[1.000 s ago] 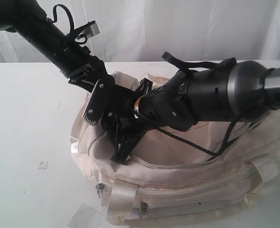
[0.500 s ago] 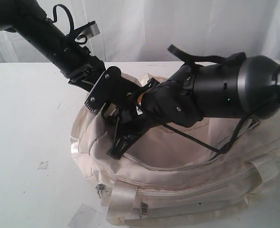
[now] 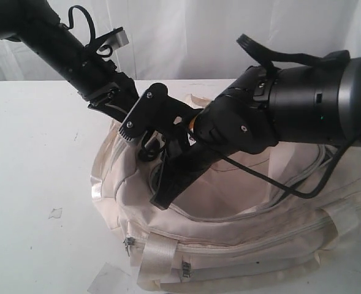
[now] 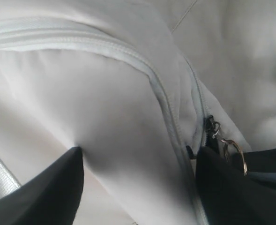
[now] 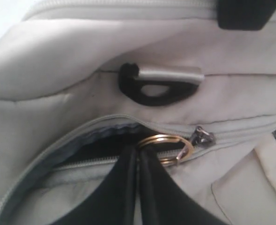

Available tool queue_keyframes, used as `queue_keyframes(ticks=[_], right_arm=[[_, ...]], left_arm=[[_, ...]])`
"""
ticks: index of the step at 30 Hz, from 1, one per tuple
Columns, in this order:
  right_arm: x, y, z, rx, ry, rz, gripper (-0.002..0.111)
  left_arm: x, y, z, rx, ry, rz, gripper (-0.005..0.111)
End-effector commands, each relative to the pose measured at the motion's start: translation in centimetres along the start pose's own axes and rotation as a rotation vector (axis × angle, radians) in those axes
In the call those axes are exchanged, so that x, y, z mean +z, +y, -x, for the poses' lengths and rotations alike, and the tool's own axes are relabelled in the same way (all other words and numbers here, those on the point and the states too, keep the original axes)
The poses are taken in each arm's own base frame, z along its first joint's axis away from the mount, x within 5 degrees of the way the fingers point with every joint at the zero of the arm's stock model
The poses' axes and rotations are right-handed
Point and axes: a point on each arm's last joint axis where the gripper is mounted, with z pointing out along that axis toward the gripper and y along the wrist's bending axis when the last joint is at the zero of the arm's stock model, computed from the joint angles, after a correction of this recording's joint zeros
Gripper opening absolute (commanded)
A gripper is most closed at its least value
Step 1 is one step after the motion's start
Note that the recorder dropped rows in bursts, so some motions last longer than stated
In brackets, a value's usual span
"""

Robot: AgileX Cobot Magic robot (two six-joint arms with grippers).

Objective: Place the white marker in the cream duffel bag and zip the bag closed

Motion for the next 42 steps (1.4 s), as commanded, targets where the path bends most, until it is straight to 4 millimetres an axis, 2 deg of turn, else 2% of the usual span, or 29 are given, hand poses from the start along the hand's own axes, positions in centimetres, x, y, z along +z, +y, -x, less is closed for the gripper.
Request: queue_keyframes(ticks=[1, 9, 18, 27, 30, 32, 35, 39, 42], right_arm=[[-0.4, -0.1, 0.2, 0.008, -0.009, -0.004, 0.0], [-2.1, 0.1, 0.7, 0.1, -0.054, 0.036, 0.0], [-2.6, 1.8, 0.4, 0.099, -0.019, 0.23, 0.0], [-2.6, 1.4, 1.0, 0.103, -0.086, 0.18, 0.0], [-2.6, 1.2, 1.2, 0.151, -0.102, 0.169, 0.001], [-2.6, 1.2, 1.2, 0.213, -0.094, 0.171, 0.005], [-2.4, 1.2, 1.1, 0.335, -0.079, 0.174, 0.02], [-2.4, 1.1, 1.3, 0.6, -0.076, 0.177, 0.039], [-2.3, 0.4, 0.9, 0.799, -0.044, 0.173, 0.046]], left_arm=[[-0.1, -0.4, 0.1, -0.002, -0.001, -0.015, 0.07], [-0.1, -0.3, 0.3, -0.002, -0.024, 0.002, 0.07], [-0.2, -0.1, 0.5, -0.003, -0.052, 0.023, 0.07], [-0.2, -0.1, 0.5, -0.003, -0.049, 0.02, 0.07], [-0.1, -0.2, 0.4, -0.003, -0.041, 0.014, 0.07], [-0.1, -0.2, 0.4, -0.003, -0.036, 0.011, 0.07], [-0.1, -0.2, 0.4, -0.003, -0.036, 0.011, 0.07], [-0.1, -0.2, 0.4, -0.003, -0.034, 0.01, 0.07], [-0.1, -0.2, 0.4, -0.003, -0.034, 0.01, 0.07]])
